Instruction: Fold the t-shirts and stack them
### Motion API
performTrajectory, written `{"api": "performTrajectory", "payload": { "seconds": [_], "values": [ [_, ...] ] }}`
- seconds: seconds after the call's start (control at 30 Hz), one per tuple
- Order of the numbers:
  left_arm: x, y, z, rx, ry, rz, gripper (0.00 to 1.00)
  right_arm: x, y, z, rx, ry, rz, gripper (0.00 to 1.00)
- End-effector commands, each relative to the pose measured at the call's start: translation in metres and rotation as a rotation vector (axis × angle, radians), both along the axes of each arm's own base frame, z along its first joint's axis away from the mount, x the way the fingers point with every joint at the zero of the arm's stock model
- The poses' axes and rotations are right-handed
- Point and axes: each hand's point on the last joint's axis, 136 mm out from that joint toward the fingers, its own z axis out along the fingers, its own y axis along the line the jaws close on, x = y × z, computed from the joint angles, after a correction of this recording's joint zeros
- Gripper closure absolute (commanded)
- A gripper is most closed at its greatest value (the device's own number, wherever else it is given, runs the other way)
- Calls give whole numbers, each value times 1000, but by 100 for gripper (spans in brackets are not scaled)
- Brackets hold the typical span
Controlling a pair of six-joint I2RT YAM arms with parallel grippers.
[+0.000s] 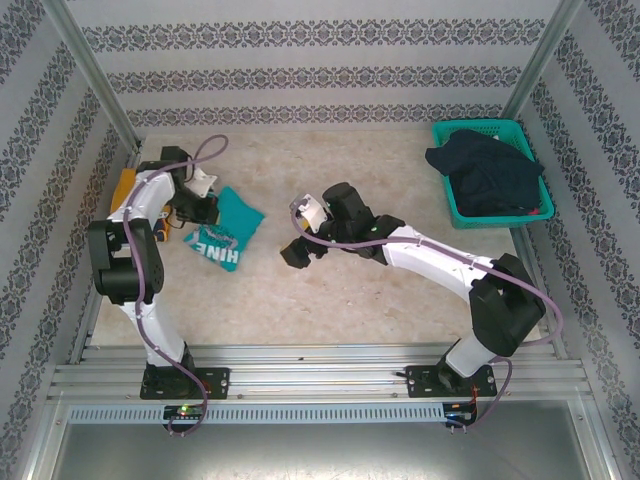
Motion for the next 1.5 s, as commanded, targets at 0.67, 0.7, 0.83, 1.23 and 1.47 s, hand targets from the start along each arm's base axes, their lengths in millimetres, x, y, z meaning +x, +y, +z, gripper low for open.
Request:
{"api": "performTrajectory", "payload": {
  "seconds": [0.67,0.7,0.83,1.23,1.47],
  "values": [
    [50,152,76,224,-221,160,100,-10,23,7,-36,0,20,2],
    [50,156,76,235,-219,165,100,-12,25,7,-33,3,21,2],
    [54,167,77,237,-229,219,100,-14,28,3,-36,18,23,2],
    [64,203,67,352,-238,321,100,-14,31,-4,-71,44,43,2],
    [61,218,59,399,-222,340,100,-11,39,-8,-52,76,40,2]
  ]
}}
